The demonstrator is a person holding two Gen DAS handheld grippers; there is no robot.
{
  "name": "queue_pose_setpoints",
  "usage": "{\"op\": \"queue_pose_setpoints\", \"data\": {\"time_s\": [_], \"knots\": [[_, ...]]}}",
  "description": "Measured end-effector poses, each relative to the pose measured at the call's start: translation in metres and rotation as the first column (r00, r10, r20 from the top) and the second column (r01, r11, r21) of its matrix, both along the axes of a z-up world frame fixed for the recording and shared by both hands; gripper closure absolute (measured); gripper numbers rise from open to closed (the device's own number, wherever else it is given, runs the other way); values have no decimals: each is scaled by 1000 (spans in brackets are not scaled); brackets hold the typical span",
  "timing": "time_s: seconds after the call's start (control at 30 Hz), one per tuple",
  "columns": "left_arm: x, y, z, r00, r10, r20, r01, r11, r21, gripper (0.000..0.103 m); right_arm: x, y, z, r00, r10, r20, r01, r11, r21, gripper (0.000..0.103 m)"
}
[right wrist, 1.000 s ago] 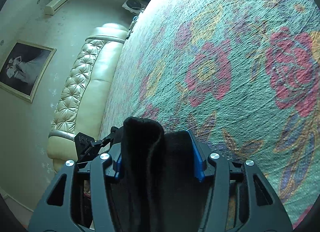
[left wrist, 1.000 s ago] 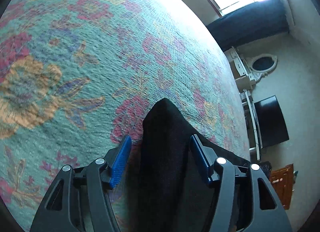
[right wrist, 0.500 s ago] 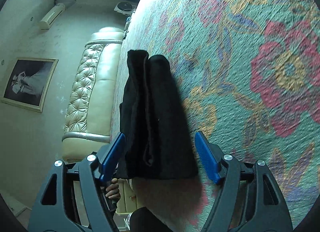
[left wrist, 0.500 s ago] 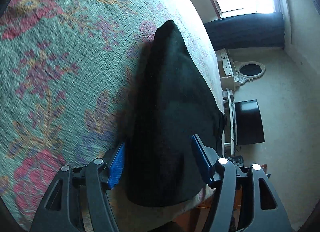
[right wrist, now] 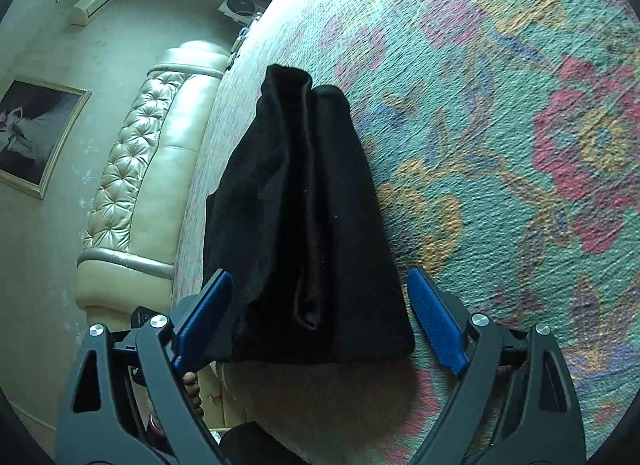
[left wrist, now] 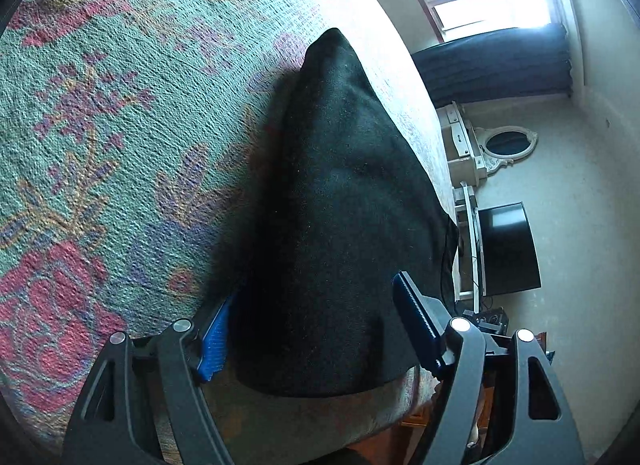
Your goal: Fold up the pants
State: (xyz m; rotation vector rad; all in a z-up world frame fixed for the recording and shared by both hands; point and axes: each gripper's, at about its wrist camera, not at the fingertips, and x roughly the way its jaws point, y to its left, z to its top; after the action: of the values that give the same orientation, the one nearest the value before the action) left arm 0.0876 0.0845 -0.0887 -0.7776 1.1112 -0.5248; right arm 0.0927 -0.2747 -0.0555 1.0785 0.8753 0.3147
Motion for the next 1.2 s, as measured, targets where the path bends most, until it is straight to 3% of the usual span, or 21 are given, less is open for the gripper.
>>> {"op": "queue_pose_setpoints", "data": {"time_s": [0.13,0.17,0.27,0.37,0.47,0.63,1.2], "knots": [[-4,-11,1,1000,-21,18,19,997,80,32,6,15,2,998,63,-11,-63,997,-32,16],[-4,-15,1,1000,-22,18,21,995,100,40,6,18,2,997,69,-22,-70,997,-38,19],[-3,-13,1,1000,-9,11,8,993,114,49,4,16,-2,998,63,-28,-64,997,-31,41],[-5,-3,-1,1000,11,-2,-11,995,104,57,-3,12,-7,998,56,-5,-56,998,1,52],[-7,-10,6,1000,7,22,-11,987,158,60,-7,12,-7,999,37,2,-37,999,12,58],[-10,-20,15,999,11,45,-21,975,221,62,-11,7,-7,1000,24,9,-24,999,27,63],[-16,-40,26,997,-10,73,-13,950,313,64,-18,4,2,1000,23,9,-23,999,37,68]]}}
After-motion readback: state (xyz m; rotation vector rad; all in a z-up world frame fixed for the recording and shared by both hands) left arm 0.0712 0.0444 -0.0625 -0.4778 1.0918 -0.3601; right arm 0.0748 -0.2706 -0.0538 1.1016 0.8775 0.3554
